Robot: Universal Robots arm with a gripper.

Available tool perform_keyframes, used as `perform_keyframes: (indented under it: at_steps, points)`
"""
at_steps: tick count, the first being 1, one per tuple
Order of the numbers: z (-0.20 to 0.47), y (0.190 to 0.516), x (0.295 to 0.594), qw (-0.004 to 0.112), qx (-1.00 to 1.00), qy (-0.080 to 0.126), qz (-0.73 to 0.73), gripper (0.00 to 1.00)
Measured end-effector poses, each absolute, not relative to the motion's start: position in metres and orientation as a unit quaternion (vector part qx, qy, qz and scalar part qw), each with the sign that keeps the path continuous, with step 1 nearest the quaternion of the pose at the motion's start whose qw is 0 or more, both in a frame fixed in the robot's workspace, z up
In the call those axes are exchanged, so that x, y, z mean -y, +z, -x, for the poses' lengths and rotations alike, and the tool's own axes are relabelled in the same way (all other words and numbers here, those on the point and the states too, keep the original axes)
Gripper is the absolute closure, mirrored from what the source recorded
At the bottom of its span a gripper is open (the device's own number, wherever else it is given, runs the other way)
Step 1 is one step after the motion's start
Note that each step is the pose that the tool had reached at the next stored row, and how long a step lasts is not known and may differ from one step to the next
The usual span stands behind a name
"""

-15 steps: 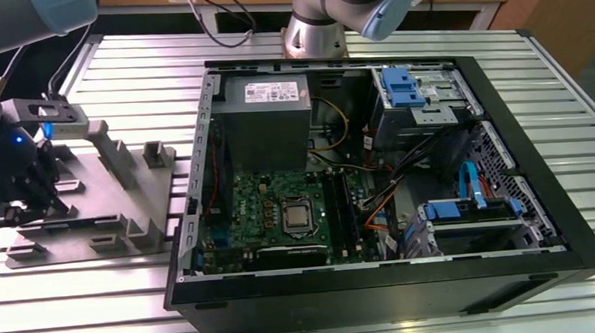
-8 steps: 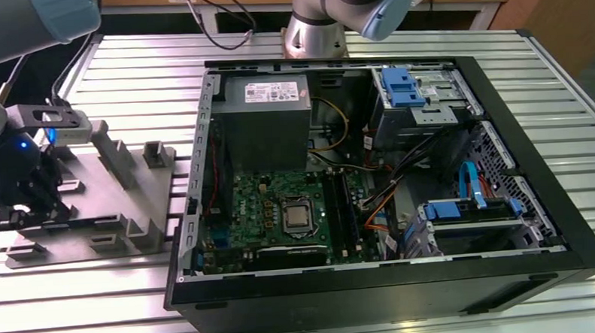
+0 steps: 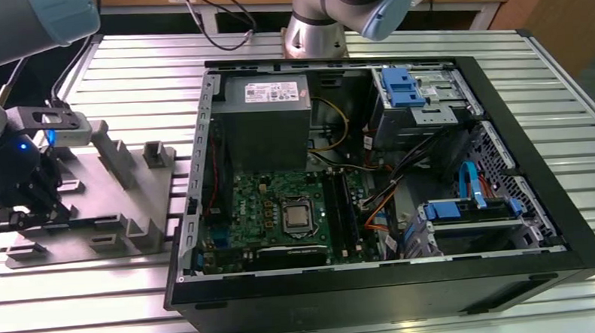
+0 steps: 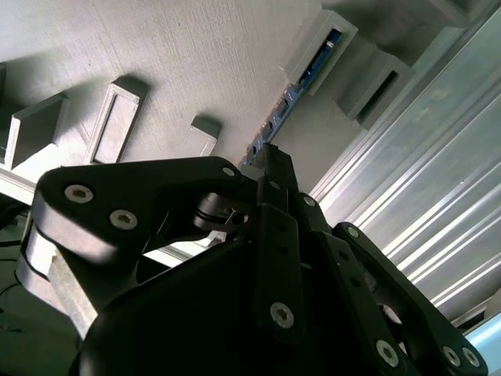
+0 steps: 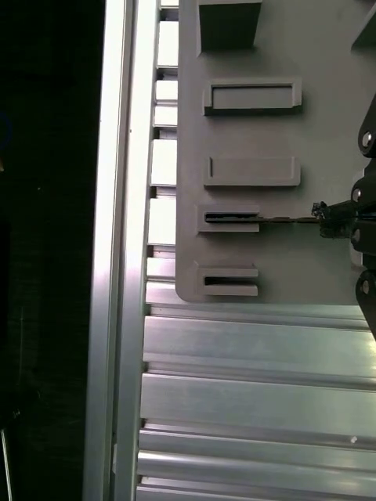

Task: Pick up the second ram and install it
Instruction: 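Pick up the second ram and move it above second insertion slot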

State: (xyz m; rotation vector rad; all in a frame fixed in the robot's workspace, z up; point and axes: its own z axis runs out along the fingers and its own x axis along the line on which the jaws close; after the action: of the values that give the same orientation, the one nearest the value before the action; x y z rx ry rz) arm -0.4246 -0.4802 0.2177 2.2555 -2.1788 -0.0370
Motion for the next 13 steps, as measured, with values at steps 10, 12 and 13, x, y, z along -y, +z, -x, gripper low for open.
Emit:
perform_keyframes:
  at_steps: [10,12,13]
  points:
    - [0.4246,0.2177,0.4802,0.003,0.695,-0.012,-0.719,0.71]
    - [0.4246,0.2177,0.4802,0.003,0.695,-0.012,-0.719,0.64]
    - [0.4246,0.2177,0.4802,0.003,0.695,-0.012,-0.719,0.64]
